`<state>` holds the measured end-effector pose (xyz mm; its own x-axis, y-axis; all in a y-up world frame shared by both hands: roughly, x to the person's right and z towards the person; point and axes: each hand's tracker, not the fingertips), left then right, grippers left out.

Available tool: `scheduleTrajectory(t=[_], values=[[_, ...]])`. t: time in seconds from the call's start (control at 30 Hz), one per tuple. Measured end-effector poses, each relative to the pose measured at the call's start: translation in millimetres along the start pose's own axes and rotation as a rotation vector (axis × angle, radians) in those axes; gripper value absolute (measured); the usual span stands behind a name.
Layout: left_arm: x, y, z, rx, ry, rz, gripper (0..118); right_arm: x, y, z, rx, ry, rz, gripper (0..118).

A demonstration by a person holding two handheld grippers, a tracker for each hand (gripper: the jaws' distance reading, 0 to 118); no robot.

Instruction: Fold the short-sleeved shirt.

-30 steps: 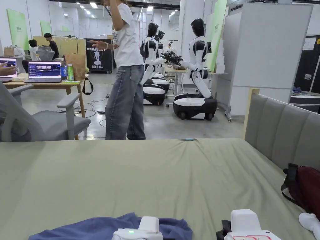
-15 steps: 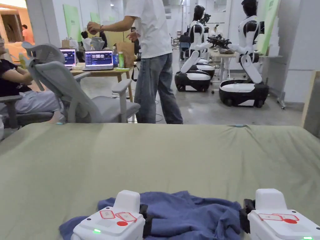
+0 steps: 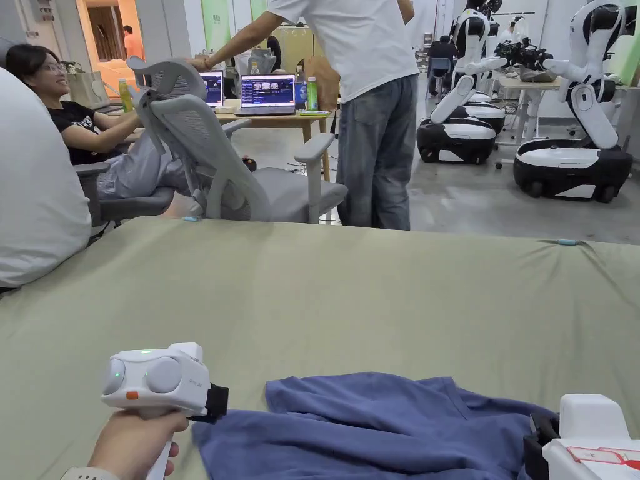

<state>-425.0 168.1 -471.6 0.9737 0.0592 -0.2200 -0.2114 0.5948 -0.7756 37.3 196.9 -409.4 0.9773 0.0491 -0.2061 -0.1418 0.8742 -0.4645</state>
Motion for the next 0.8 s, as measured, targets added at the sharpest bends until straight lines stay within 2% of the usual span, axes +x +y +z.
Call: scheduleTrajectory(t=[0.03,0.07,0.1,0.17,0.23,0.3,0.33,0.37,0.4,0.53,0.6,0.7,0.73,0.77,0.8], values=[[1,2,-11,-0.037,0.010,-0.006,83,2,0,-3,-0.006,-0.004,-0.001,0],[3,1,-22,-0.052,0.025,-0.016,108,5,-1,-6,-0.011,-0.010,-0.005,0],[6,1,-31,-0.050,0.039,-0.026,112,8,-1,-8,-0.016,-0.015,-0.011,0],[17,-7,-43,-0.064,0.048,-0.046,87,15,-3,-12,-0.025,-0.028,-0.021,0],[24,-18,-63,-0.148,0.044,-0.076,79,23,-6,-14,-0.036,-0.042,-0.025,0],[30,-27,-61,-0.100,0.082,-0.155,77,34,-7,-16,-0.050,-0.062,-0.026,0],[36,-25,-51,-0.111,0.080,-0.166,57,40,-7,-15,-0.054,-0.070,-0.027,0],[36,-18,-45,-0.125,0.037,-0.208,23,48,-7,-16,-0.059,-0.077,-0.027,0],[34,-13,-42,-0.117,0.035,-0.264,0,56,-5,-18,-0.062,-0.086,-0.028,0],[34,-5,4,0.022,-0.017,-0.199,0,94,2,-35,-0.087,-0.143,-0.010,0],[39,-5,30,0.088,-0.041,-0.213,0,115,4,-52,-0.132,-0.160,-0.031,0],[41,-3,39,0.106,-0.063,-0.214,0,136,-2,-88,-0.211,-0.103,-0.089,0],[42,-5,41,0.109,-0.070,-0.212,0,139,-4,-101,-0.235,-0.083,-0.091,7],[41,-4,37,0.107,-0.076,-0.205,0,141,-7,-114,-0.248,-0.063,-0.102,35],[40,-3,33,0.107,-0.077,-0.202,0,142,-8,-127,-0.262,-0.051,-0.104,75]])
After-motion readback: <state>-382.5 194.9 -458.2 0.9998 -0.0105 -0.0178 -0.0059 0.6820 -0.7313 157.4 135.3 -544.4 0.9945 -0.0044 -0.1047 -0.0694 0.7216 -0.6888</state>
